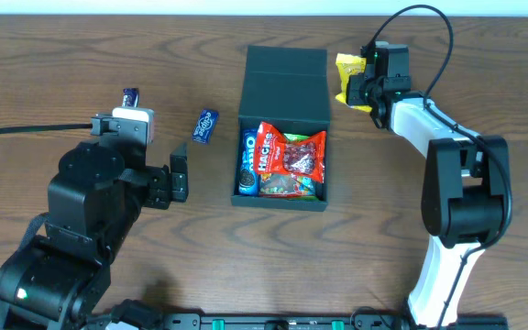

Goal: Pack container
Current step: 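Reach the right gripper to the yellow Hacks bag and grasp it, then lift the yellow Hacks bag and lower it into the box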

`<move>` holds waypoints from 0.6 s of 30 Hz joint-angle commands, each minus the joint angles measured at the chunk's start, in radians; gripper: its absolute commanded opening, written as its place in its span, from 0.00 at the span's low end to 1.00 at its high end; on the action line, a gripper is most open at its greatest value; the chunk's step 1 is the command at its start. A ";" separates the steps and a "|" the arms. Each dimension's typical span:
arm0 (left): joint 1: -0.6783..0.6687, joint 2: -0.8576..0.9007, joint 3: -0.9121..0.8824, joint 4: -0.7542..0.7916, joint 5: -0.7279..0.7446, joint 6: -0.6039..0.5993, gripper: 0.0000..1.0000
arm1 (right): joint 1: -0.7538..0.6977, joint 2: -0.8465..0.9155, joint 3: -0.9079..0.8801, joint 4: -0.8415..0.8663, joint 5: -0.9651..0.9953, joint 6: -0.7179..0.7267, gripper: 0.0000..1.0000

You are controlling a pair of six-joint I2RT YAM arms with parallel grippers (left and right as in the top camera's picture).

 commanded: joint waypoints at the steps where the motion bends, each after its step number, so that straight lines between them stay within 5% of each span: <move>1: 0.004 -0.001 0.010 0.001 -0.010 0.007 0.95 | -0.004 -0.014 -0.019 -0.031 0.010 0.016 0.01; 18: 0.004 -0.001 0.010 0.001 -0.009 0.006 0.95 | 0.000 -0.357 -0.019 -0.065 0.002 0.016 0.01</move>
